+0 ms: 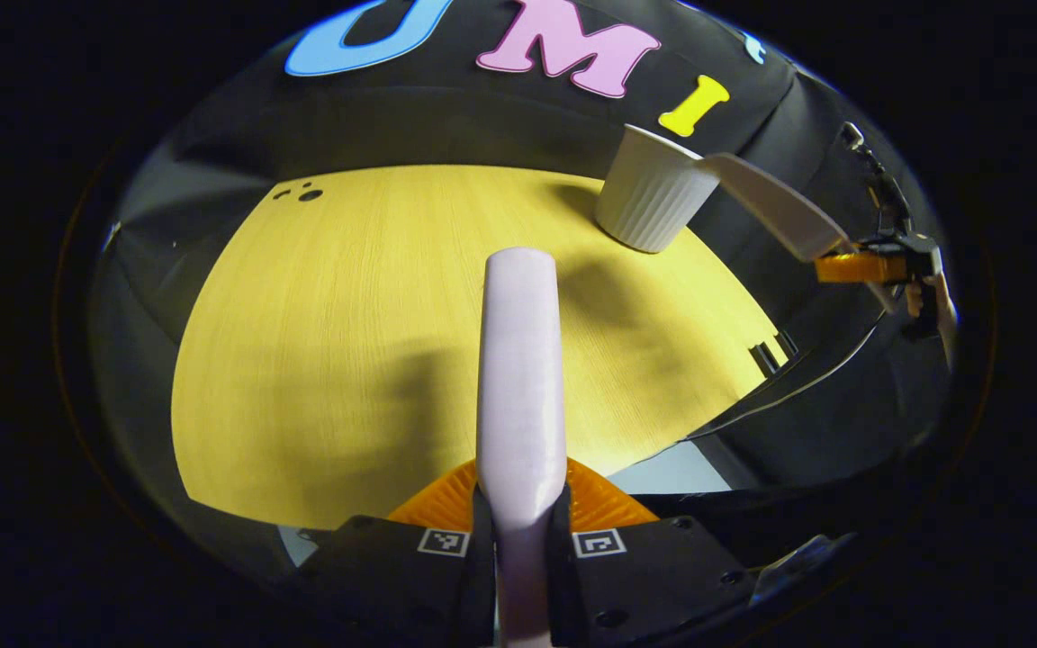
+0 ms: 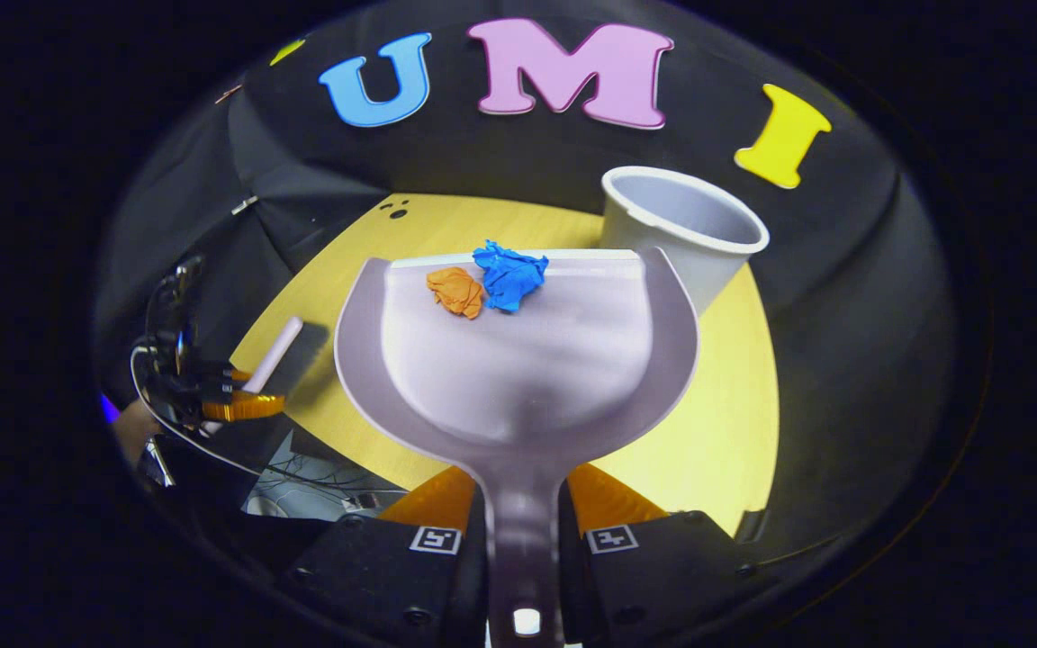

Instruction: Pick up the small broom and dustpan from the desktop, sweep the trash into the dustpan with the broom, and then empty the trash into the garbage bin.

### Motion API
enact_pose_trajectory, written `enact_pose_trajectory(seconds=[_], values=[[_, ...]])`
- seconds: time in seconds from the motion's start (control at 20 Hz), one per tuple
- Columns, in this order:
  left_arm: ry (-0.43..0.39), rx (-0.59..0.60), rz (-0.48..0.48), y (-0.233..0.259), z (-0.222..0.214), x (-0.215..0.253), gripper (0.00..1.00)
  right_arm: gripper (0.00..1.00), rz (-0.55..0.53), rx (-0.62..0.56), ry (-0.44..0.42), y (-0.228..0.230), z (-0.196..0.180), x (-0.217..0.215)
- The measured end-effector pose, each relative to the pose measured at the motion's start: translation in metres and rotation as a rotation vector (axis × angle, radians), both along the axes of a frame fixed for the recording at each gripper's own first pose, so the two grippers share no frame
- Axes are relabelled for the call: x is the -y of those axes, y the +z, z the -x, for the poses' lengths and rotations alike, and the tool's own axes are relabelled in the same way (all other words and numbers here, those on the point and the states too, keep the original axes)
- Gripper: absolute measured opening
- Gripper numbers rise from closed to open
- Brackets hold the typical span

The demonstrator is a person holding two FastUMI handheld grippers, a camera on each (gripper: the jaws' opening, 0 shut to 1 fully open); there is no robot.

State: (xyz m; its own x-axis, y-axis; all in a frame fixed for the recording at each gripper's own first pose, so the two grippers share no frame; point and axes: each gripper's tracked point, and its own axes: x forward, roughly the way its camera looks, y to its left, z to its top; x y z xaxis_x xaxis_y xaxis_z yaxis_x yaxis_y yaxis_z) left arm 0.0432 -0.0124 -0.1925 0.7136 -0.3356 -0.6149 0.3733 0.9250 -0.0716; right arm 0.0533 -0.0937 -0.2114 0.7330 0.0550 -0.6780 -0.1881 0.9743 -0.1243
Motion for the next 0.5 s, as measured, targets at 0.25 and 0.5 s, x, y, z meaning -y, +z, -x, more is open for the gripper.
enact_pose_trajectory(seconds=[0.25, 0.5], values=[[0.055, -0.014, 0.020, -0.011, 0.008, -0.010, 0.27, 0.35, -0.097, 0.028, -0.053, 0.017, -0.009, -0.006], [0.154, -0.047, 0.032, -0.012, 0.015, -0.027, 0.27, 0.35, -0.144, 0.119, -0.056, 0.041, -0.036, 0.007]])
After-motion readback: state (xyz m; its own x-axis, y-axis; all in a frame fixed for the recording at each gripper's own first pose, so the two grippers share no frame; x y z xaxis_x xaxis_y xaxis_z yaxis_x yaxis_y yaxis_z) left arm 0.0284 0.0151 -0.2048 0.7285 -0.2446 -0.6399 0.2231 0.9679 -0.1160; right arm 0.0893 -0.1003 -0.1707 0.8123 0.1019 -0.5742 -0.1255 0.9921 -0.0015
